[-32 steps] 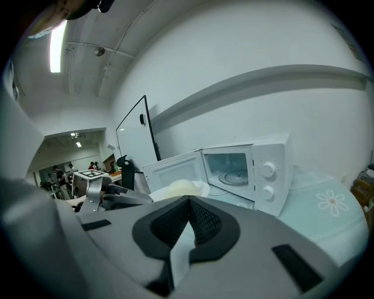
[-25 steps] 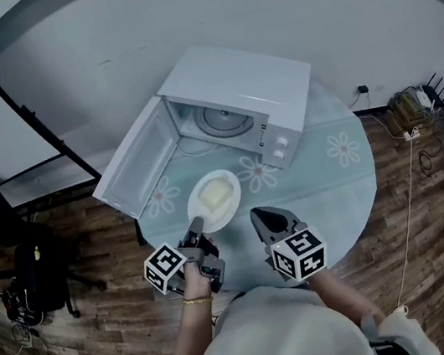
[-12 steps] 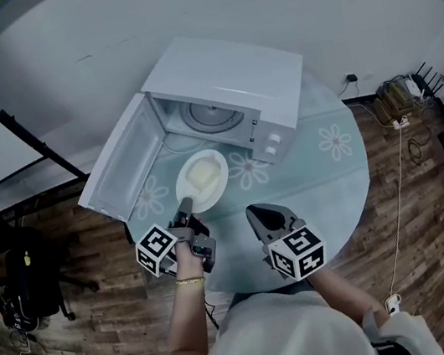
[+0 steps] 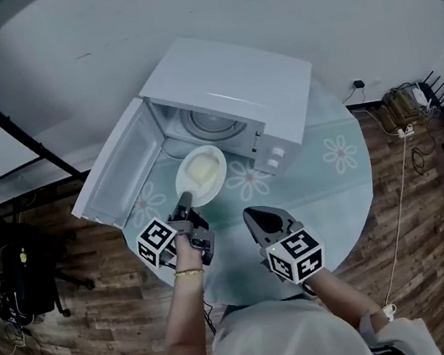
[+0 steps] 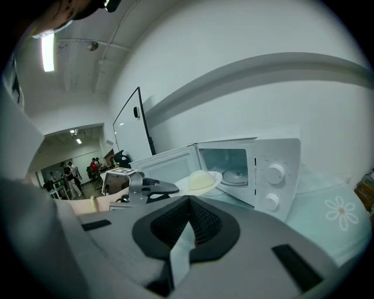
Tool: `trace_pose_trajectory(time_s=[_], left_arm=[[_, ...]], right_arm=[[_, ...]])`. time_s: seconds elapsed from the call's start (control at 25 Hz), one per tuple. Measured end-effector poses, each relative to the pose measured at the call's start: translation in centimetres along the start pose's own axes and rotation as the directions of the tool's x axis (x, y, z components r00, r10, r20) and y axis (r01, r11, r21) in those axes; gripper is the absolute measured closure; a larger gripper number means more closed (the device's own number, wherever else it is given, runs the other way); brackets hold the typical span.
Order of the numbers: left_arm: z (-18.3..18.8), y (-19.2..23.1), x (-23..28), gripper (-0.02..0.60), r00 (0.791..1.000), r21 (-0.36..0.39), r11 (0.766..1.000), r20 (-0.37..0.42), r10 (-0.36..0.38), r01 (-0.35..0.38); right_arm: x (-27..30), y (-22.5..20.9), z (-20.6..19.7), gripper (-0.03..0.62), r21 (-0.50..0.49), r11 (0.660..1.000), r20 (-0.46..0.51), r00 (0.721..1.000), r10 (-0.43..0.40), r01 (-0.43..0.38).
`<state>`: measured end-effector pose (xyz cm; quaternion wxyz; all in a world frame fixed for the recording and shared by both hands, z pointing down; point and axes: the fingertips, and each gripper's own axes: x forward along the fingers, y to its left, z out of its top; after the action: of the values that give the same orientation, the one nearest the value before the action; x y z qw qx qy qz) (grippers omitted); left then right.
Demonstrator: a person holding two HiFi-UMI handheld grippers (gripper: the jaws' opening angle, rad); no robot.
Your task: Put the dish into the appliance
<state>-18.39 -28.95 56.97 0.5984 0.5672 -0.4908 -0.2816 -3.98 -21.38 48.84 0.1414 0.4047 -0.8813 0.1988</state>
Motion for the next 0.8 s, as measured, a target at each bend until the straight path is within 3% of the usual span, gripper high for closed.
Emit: trace_pose_trajectory(time_s=[0.8], left_arm=[[1.2,1.9,9.8,0.541,1.0,0.014,1.0,-0.022,0.007,-0.006]], right_arm=[[2.9,-3.9,-1.1,0.589,0.05,0.999,-0.05,0.999,0.003,-0.001]])
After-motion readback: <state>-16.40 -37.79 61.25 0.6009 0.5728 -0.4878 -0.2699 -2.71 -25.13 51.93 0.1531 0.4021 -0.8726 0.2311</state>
